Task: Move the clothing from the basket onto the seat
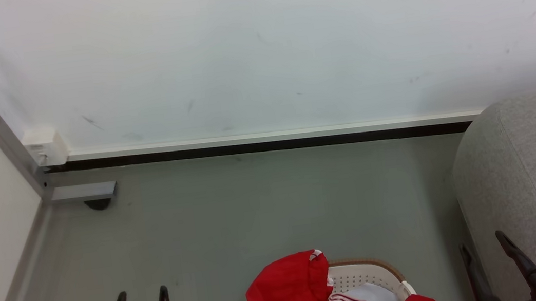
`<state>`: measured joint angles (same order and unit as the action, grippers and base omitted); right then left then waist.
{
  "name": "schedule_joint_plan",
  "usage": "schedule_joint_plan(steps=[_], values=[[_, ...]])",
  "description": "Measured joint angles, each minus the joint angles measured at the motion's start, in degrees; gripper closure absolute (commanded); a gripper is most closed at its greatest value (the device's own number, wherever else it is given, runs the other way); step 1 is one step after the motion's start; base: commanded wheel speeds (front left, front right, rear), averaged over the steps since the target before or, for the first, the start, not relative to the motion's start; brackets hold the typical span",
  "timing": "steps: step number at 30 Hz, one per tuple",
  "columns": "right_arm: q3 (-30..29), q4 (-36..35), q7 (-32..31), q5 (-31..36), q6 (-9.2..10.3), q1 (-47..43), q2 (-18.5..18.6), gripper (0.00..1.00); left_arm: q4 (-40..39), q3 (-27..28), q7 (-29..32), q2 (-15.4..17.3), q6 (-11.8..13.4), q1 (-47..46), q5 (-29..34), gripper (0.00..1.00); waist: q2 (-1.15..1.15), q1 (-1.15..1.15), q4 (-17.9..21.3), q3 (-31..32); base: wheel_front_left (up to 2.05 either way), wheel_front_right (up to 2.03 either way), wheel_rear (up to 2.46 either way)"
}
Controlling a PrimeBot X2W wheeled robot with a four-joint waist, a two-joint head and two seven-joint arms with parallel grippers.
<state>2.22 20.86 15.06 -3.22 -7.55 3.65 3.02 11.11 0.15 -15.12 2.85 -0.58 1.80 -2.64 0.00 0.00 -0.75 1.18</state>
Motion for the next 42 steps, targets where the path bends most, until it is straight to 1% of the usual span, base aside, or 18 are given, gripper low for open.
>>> schedule_joint_plan(steps=[7,14,18,24,32,37,42], values=[[-0.1,-0.8,0.1,-0.5,0.0,1.3,-0.1,0.0,0.4,-1.5,0.0,0.0,-1.2,-1.1,0.7,0.0,0.0,0.0,1.2,-1.8,0.0,0.0,0.0],[-0.7,-4.3,0.1,-2.1,0.0,6.0,-0.1,0.0,3.8,-6.7,0.0,-0.1,-3.7,-8.2,2.1,0.0,0.0,0.0,3.0,-7.2,0.0,0.0,0.0],[-1.4,-6.8,0.1,-2.9,0.0,9.7,-0.1,0.0,9.2,-11.3,0.0,-0.1,-5.3,-14.3,3.2,0.0,0.0,0.0,4.2,-11.9,0.0,0.0,0.0],[-2.0,-10.3,0.1,-3.6,0.0,15.8,-0.1,0.0,17.0,-18.6,1.8,-0.1,-6.5,-25.2,4.9,0.0,0.0,0.01,6.0,-20.4,0.0,0.0,0.0],[-2.3,-12.9,0.1,-4.2,0.0,22.9,-0.1,0.0,23.3,-26.1,5.0,-0.2,-6.7,-36.3,5.0,0.0,0.0,0.02,8.1,-32.7,0.0,0.0,0.0],[-1.9,-13.5,0.1,-5.0,0.0,25.9,-0.1,0.0,26.0,-31.9,7.2,-0.2,-6.8,-40.6,3.0,0.0,0.0,0.02,9.2,-39.5,0.0,0.0,0.0],[-0.6,-14.3,0.1,-5.8,0.0,28.1,-0.1,0.0,28.5,-36.7,10.9,-0.2,-6.8,-44.7,0.8,0.0,0.0,0.02,10.3,-44.8,0.0,0.0,0.0]])
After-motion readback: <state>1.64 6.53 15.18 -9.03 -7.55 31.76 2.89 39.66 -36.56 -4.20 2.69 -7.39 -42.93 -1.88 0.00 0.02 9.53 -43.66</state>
